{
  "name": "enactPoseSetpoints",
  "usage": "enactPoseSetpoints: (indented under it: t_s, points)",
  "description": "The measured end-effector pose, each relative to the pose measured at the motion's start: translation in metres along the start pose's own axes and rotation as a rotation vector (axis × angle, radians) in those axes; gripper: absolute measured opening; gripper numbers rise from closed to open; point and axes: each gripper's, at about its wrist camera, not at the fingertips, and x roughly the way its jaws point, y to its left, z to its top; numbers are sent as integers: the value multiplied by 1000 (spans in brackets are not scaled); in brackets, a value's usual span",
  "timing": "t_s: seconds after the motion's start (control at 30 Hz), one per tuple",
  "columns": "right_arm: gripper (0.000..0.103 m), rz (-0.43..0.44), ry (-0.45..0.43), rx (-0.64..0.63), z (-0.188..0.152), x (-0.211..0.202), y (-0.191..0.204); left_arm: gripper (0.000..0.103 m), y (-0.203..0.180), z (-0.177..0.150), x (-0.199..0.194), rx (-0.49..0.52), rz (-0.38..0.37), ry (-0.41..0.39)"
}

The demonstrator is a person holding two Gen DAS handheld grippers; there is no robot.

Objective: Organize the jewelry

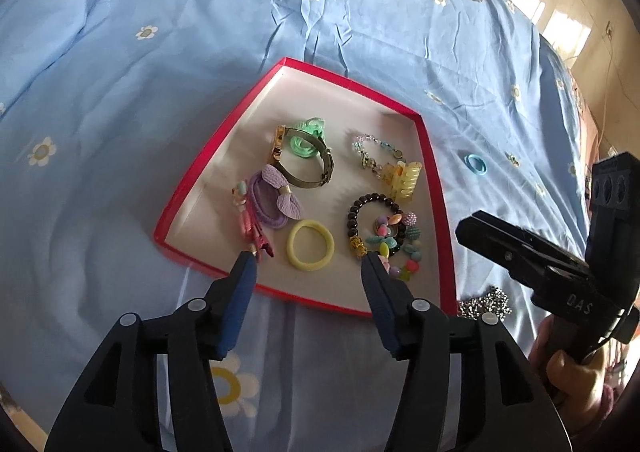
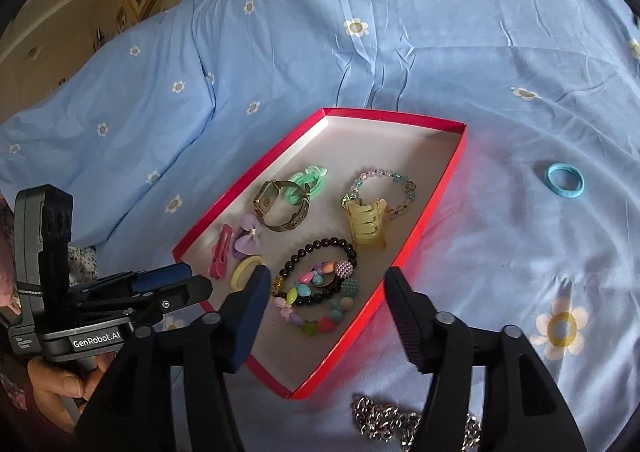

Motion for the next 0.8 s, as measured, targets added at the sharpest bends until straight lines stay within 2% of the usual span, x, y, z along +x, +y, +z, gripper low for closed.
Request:
enactPoseSetpoints:
  t_s: [0.1, 0.17, 0.23, 0.47, 0.53, 0.8]
  points:
    - [75, 12, -13, 12, -4, -5, 1, 74, 1, -4, -5, -16, 10, -14]
    - [83, 23, -20, 21, -9, -8, 1, 78, 3, -8, -8, -27, 12, -20]
    - [88, 30, -27, 27, -13, -10, 1, 79, 4, -11, -10, -30, 16, -25]
    - [91, 26, -40, 52, -26, -21, -4, 80, 10, -25, -20, -40, 39, -46]
    - [96, 22, -57, 43, -28, -25, -2, 80, 10, -29, -25, -35, 42, -67]
    - [102, -1, -130, -100, -42, -42, 23, 93, 4, -44, -46, 28, 103, -179]
